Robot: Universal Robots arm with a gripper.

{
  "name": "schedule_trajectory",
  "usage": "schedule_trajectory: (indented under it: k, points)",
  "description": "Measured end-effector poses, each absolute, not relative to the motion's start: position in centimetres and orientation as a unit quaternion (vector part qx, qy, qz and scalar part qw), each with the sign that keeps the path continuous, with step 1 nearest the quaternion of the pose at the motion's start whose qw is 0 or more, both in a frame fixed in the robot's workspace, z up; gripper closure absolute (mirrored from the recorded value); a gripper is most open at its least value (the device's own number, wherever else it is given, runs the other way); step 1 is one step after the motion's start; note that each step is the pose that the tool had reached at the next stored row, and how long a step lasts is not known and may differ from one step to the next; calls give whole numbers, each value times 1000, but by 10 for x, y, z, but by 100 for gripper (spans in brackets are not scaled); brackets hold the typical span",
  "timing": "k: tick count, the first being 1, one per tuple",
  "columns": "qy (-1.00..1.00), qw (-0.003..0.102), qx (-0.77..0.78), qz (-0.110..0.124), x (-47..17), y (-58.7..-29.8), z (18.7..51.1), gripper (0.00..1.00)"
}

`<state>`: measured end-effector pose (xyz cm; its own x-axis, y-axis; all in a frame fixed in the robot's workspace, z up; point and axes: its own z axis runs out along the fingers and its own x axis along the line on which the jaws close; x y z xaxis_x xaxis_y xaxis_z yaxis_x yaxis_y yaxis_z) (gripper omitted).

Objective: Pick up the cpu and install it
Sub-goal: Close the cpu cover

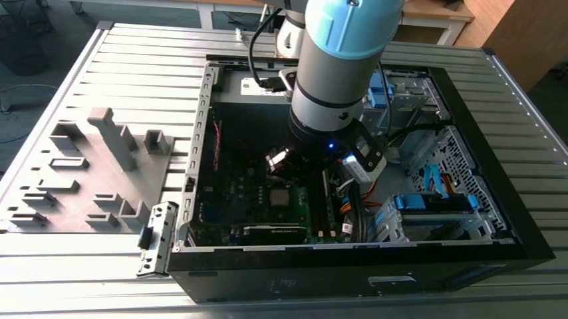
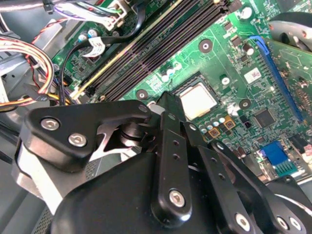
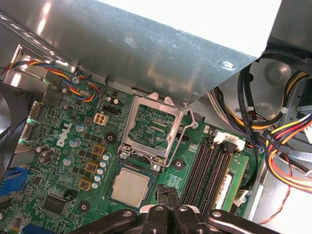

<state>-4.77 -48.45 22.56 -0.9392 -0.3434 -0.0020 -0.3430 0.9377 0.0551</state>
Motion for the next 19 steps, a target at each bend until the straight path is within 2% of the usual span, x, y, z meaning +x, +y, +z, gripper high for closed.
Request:
schedule_trajectory:
  k: [19]
  points:
    - [-977, 4, 210, -32, -44, -480, 224, 89]
